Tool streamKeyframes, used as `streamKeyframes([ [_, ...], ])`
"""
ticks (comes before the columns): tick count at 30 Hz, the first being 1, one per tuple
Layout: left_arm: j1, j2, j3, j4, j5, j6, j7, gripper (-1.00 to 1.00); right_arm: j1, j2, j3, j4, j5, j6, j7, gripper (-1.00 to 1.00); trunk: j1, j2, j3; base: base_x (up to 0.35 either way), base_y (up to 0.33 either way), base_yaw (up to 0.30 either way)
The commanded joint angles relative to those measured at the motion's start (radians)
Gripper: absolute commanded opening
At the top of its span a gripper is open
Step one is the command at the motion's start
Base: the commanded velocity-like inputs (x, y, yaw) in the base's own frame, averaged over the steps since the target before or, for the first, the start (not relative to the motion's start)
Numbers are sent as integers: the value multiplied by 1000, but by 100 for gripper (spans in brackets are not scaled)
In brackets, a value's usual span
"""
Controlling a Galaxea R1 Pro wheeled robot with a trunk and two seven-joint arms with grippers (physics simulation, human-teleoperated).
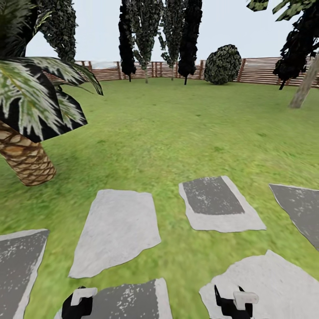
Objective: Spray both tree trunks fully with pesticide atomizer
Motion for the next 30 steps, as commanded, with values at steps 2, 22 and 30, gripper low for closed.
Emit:
streamKeyframes([
  [2, 0, 0, 0, 1, 0, 0, 0, -100, 0, 0, 0, 0, 0, 0, 0, 100, 0, 0, 2, 0, 0, -209],
  [22, 24, -2, 0, -5, 1, -3, -1, -100, 0, 0, 0, 13, -3, 0, -1, 100, 0, 0, 14, 0, 0, -270],
  [30, 32, -2, 0, -10, 0, -3, -1, -100, 0, 1, 0, 14, -3, 0, -2, 100, 0, 0, 18, 0, 0, -292],
])
